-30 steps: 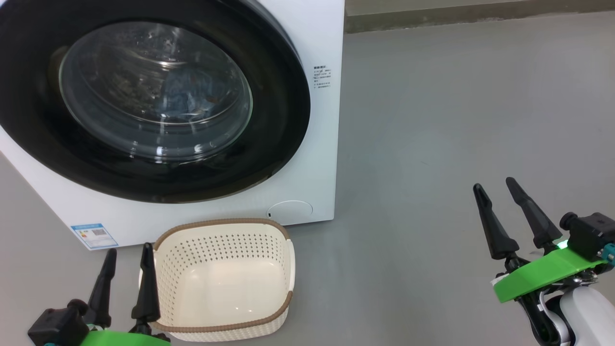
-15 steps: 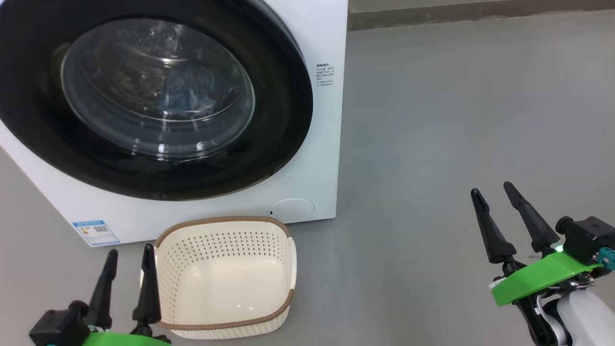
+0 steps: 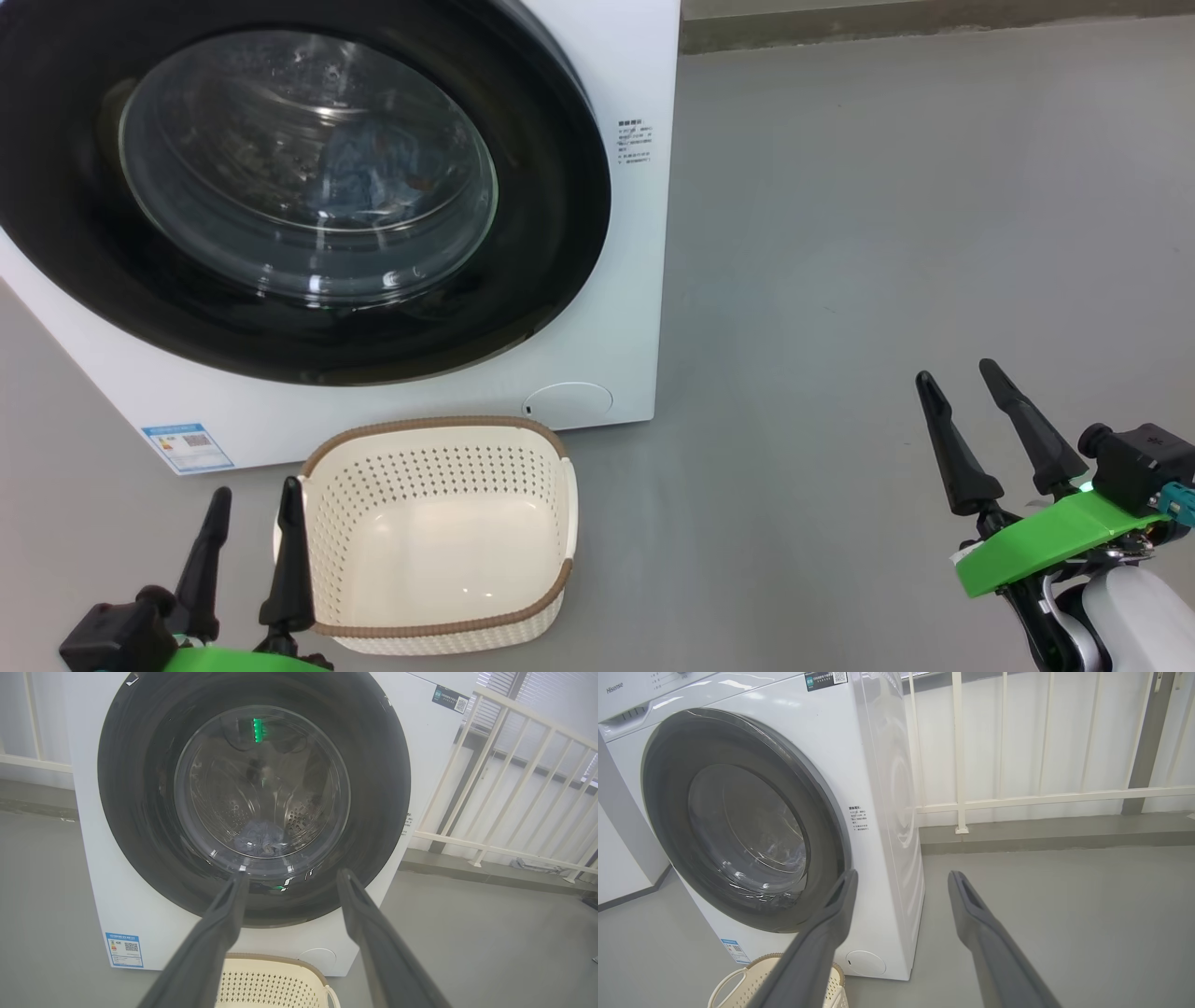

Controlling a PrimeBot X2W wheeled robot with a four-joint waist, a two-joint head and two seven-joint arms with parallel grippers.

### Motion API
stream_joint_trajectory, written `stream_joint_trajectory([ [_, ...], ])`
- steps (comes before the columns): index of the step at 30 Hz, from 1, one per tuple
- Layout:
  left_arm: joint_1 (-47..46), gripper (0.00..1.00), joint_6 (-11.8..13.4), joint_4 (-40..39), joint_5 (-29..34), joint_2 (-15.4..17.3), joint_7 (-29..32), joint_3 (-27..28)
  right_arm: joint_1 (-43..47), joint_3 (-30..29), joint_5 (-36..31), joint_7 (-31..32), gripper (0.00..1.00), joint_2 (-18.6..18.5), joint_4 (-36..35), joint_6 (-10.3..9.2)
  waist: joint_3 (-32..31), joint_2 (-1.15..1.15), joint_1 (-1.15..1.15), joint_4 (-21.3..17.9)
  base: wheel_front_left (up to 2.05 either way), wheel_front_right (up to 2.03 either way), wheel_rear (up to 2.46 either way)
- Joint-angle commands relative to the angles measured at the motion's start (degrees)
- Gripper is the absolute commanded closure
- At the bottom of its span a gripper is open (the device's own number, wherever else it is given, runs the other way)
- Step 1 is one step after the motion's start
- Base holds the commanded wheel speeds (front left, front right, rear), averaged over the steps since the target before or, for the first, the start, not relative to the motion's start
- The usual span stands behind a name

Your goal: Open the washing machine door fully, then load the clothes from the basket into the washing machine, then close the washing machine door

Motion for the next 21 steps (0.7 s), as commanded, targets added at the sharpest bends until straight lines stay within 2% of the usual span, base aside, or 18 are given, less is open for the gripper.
stream_joint_trajectory([
  [1, -1.17, 0.00, 0.22, -1.69, -0.23, 1.20, -0.26, 1.67, -0.30, 0.63, -0.50, -0.46, 0.00, -0.70, -1.07, -0.15, -0.02, 0.00, 0.00, 0.00, 0.00, 0.00, 0.00],
  [21, -1.41, 0.00, 0.39, -1.92, -0.53, 1.83, -0.33, 1.11, -0.41, 0.42, -0.45, -0.46, 0.00, -0.08, -0.66, -0.15, -0.04, 0.00, 0.00, -0.16, 0.00, 0.00, 0.00],
])
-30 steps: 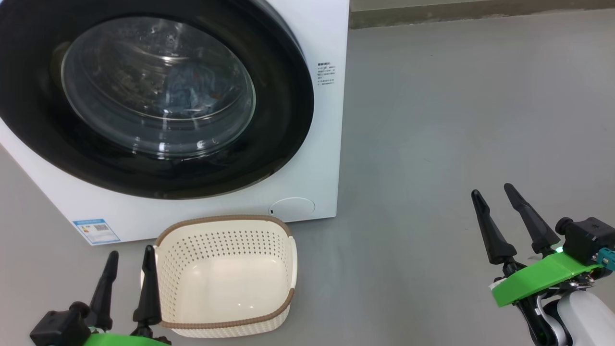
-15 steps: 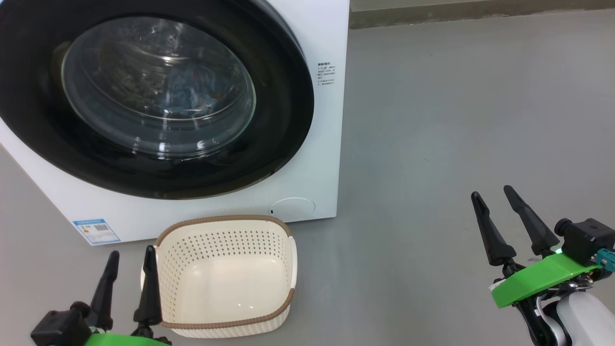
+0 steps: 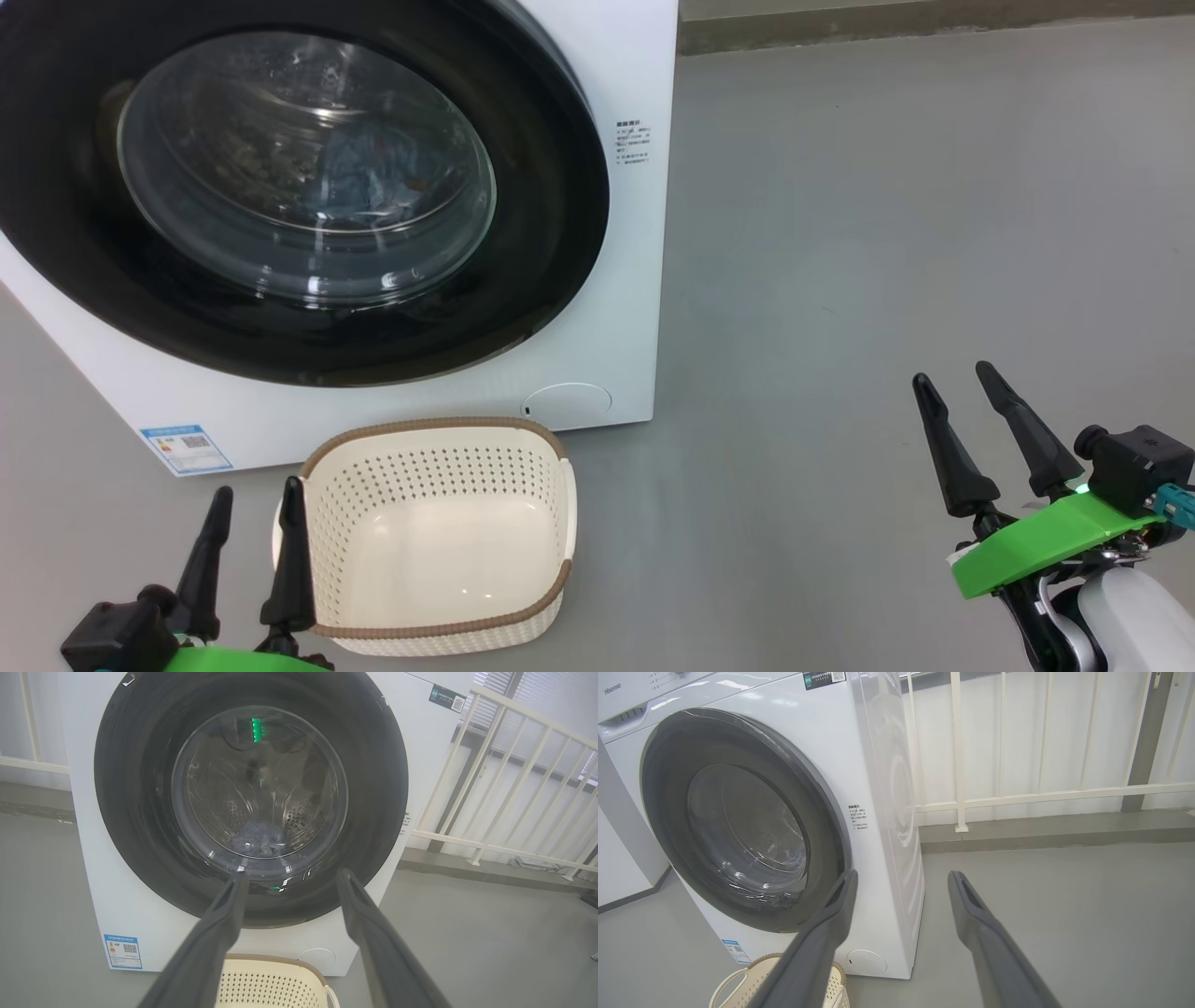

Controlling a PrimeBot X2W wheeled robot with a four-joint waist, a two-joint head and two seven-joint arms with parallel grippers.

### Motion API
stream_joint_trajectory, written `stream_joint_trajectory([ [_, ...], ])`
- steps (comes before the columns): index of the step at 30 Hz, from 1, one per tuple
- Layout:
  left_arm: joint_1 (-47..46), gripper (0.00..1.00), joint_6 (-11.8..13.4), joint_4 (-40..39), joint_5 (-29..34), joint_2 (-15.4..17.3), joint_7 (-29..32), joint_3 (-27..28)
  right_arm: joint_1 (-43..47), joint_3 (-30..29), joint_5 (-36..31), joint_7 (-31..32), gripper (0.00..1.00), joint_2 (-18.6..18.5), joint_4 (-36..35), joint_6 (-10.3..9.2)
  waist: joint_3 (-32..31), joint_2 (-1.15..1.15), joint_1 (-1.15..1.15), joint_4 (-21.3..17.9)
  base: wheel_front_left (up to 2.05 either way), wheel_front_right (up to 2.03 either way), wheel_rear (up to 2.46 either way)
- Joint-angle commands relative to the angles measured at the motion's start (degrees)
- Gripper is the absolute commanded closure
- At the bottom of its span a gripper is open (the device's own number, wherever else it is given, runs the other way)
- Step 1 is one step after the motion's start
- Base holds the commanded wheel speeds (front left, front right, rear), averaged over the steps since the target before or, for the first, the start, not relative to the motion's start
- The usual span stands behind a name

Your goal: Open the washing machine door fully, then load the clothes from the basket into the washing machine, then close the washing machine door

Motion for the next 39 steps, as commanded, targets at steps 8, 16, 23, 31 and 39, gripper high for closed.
stream_joint_trajectory([
  [8, 1.55, 1.00, 0.00, 2.83, -0.26, -1.35, 0.07, -0.42, 2.53, 0.98, 0.21, 0.40, 1.00, 2.24, 2.89, 0.01, 0.03, 0.00, 0.00, -0.04, 0.00, 0.00, 0.00],
  [16, 1.37, 1.00, -0.06, 2.71, -3.93, -1.58, 1.31, 0.25, 2.79, -0.13, 3.69, 1.48, 1.00, 2.88, 2.50, 0.00, -0.12, 0.00, 0.13, 0.19, 0.00, 0.00, 0.00],
  [23, 1.08, 1.00, -0.11, 2.69, -7.61, -1.82, 2.46, 0.84, 2.92, -1.26, 7.15, 2.57, 1.00, 3.54, 2.26, -0.01, 0.00, 0.00, 0.01, 0.42, 0.00, 0.00, 0.00],
  [31, 0.80, 1.00, -0.17, 2.62, -11.83, -2.09, 3.79, 1.53, 3.11, -2.57, 11.08, 3.84, 1.00, 4.29, 1.93, -0.02, -0.01, 0.00, 0.01, 0.68, 0.00, 0.00, 0.00],
  [39, 0.52, 1.00, -0.23, 2.54, -16.05, -2.35, 5.13, 2.23, 3.31, -3.89, 15.00, 5.11, 1.00, 5.06, 1.59, -0.03, -0.03, 0.00, 0.01, 0.94, 0.00, 0.00, 0.00],
])
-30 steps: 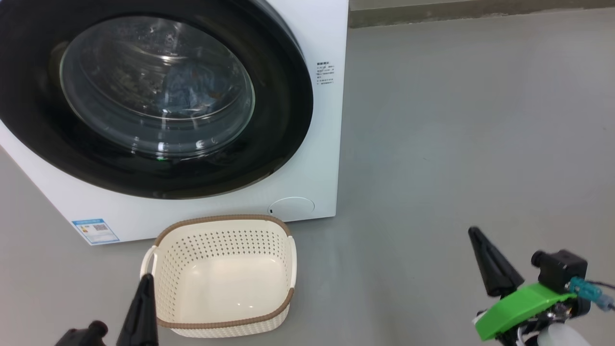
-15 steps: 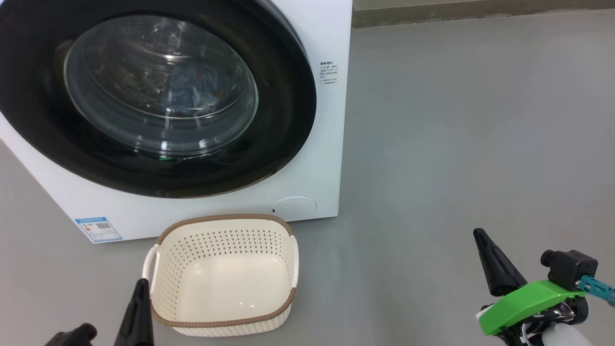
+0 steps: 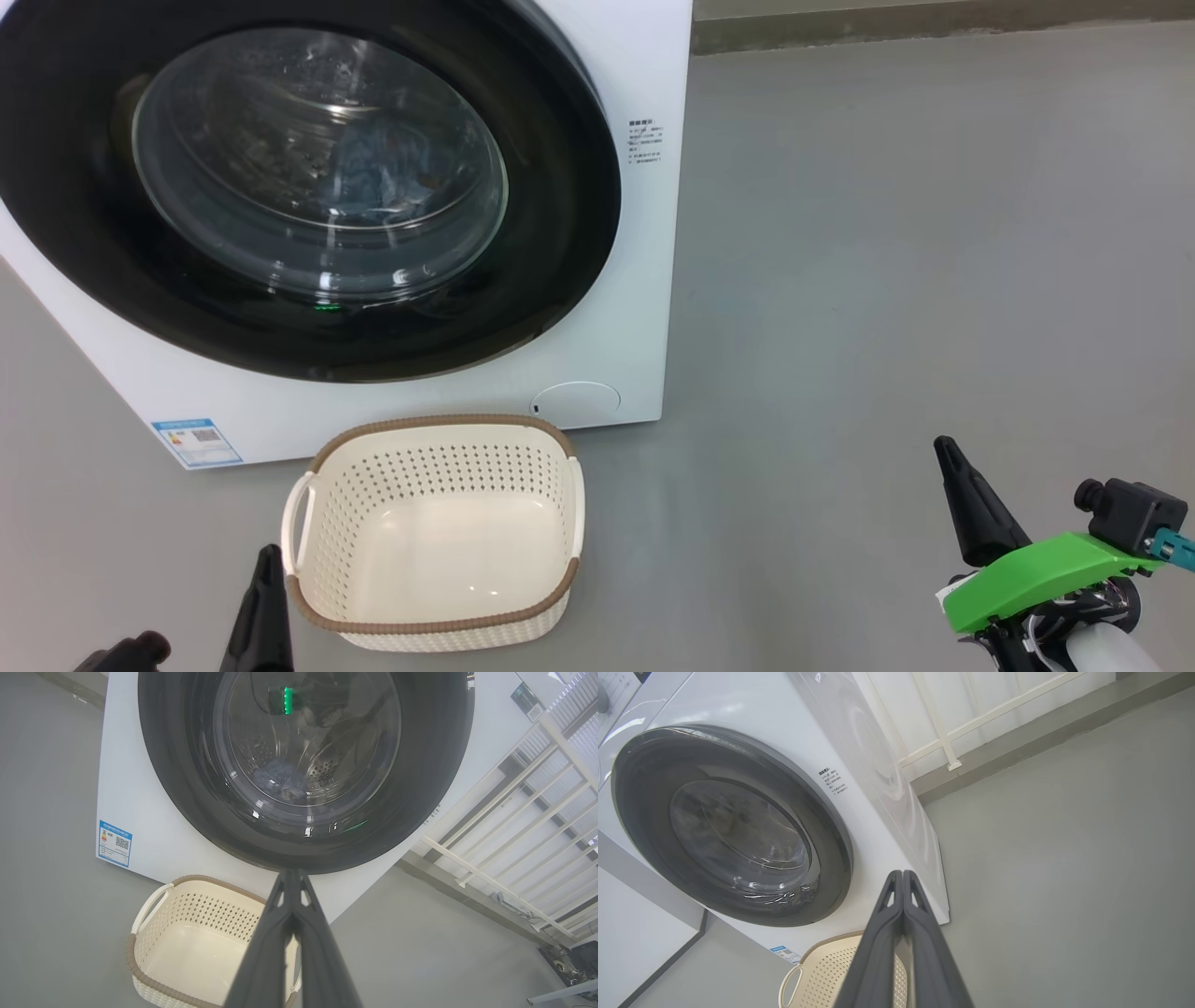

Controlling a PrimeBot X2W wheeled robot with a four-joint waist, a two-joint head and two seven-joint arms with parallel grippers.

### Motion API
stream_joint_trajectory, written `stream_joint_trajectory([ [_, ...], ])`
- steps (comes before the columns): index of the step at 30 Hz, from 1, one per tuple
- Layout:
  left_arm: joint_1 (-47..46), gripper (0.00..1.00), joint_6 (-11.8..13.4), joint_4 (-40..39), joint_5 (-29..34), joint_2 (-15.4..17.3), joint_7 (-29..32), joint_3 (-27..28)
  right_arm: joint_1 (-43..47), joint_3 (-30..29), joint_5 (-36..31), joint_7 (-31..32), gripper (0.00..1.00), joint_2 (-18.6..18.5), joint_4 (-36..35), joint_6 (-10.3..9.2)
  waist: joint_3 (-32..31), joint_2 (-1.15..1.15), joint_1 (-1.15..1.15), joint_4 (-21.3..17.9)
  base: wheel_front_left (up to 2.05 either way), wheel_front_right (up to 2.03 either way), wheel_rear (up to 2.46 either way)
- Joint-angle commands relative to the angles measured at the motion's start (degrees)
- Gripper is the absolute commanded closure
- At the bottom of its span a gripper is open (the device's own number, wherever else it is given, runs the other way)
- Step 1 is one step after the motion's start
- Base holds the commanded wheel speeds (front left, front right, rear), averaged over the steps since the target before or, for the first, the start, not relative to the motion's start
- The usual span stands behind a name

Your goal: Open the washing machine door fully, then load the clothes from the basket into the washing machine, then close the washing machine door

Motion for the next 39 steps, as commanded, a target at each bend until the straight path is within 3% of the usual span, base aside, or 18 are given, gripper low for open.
stream_joint_trajectory([
  [1, -2.07, 1.00, -0.20, -1.48, -1.65, 0.43, 0.45, 1.12, -1.10, -0.82, 1.50, 0.31, 1.00, -0.31, -1.70, -0.04, 0.00, 0.00, 0.00, 0.05, 0.00, 0.00, 0.00],
  [39, -3.33, 1.00, -0.48, -1.88, -21.11, -0.81, 6.69, 4.38, -0.16, -7.10, 19.47, 6.35, 1.00, 3.37, -3.28, -0.09, -0.07, 0.00, 0.00, 1.25, 0.00, 0.00, 0.00],
])
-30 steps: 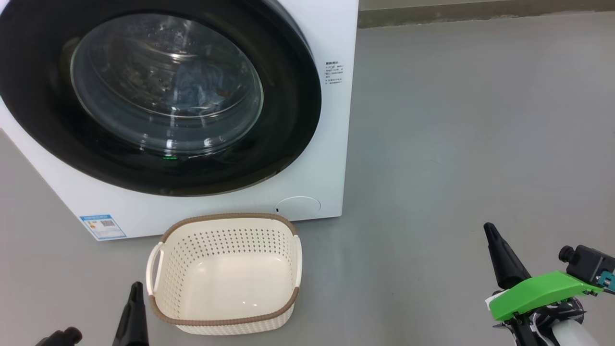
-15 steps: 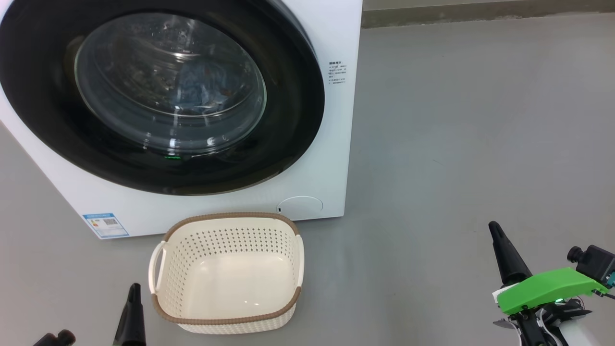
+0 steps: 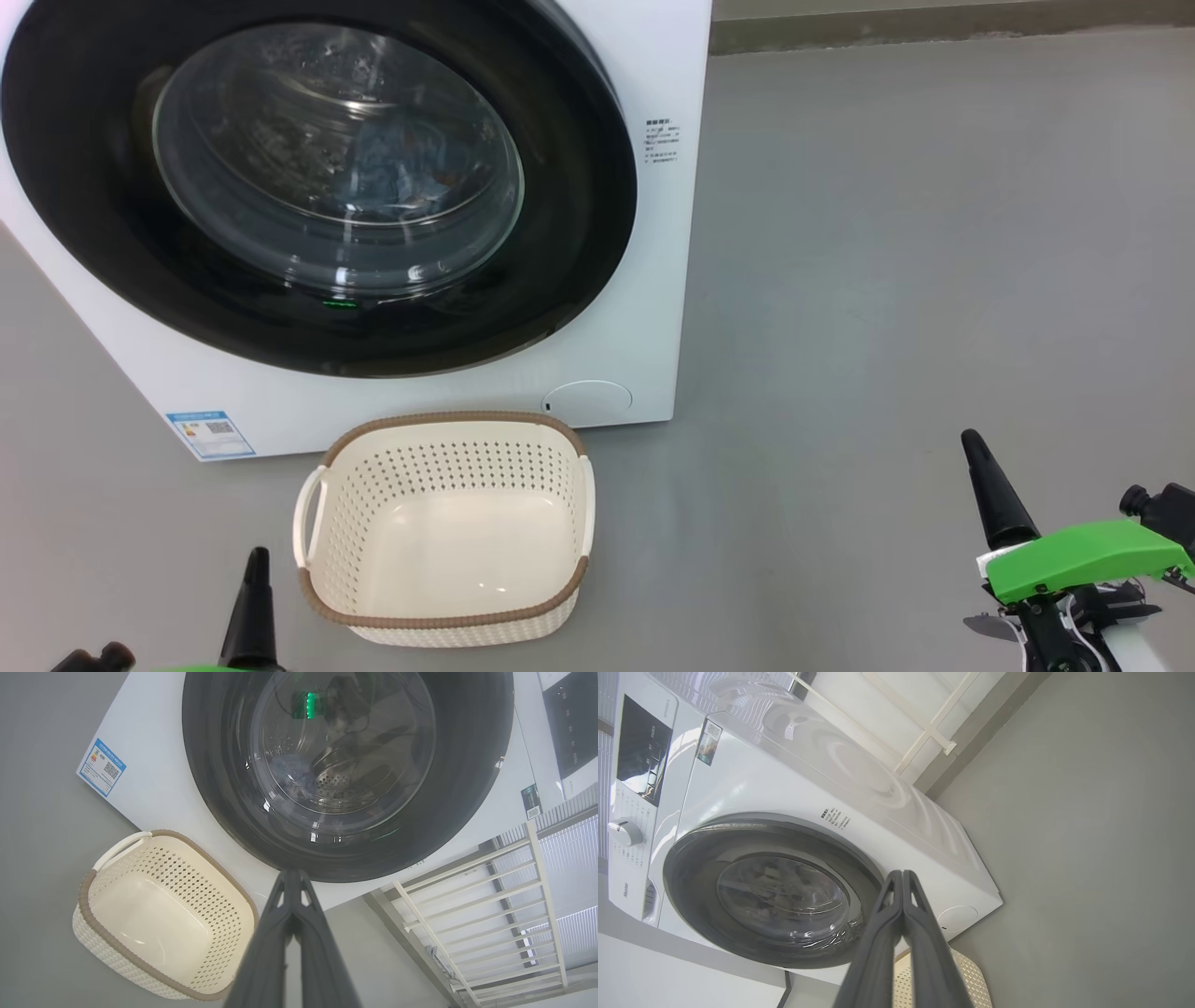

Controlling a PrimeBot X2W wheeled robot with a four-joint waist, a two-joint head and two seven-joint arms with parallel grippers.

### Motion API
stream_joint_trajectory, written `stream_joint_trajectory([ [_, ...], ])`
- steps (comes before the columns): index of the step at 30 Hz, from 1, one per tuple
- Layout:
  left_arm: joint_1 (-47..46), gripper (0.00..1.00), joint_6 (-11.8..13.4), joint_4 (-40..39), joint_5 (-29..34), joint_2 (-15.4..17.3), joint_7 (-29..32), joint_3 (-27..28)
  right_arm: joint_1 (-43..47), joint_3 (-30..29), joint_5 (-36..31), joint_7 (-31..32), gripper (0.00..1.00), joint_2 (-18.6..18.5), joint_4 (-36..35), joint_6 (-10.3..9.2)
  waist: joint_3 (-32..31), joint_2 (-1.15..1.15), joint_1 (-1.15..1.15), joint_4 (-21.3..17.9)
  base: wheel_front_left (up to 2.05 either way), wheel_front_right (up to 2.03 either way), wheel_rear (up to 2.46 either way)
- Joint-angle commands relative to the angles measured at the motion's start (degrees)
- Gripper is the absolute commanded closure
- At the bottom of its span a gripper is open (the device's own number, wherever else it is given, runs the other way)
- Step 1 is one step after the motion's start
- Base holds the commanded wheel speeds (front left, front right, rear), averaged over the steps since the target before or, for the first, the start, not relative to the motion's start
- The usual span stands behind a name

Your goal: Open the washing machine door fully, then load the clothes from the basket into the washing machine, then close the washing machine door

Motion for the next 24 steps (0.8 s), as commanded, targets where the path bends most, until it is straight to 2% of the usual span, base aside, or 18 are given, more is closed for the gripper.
stream_joint_trajectory([
  [1, -2.66, 1.00, -0.47, -1.81, -1.14, 0.41, 0.33, 1.46, -0.71, -0.10, 1.10, 0.44, 1.00, -0.27, -1.78, -0.08, 0.00, 0.00, 0.00, 0.04, 0.00, 0.00, 0.00],
  [24, -3.45, 1.00, -0.65, -2.06, -13.24, -0.36, 4.20, 3.48, -0.13, -4.08, 12.19, 4.26, 1.00, 2.07, -2.75, -0.11, -0.05, 0.00, 0.00, 0.78, 0.00, 0.00, 0.00],
])
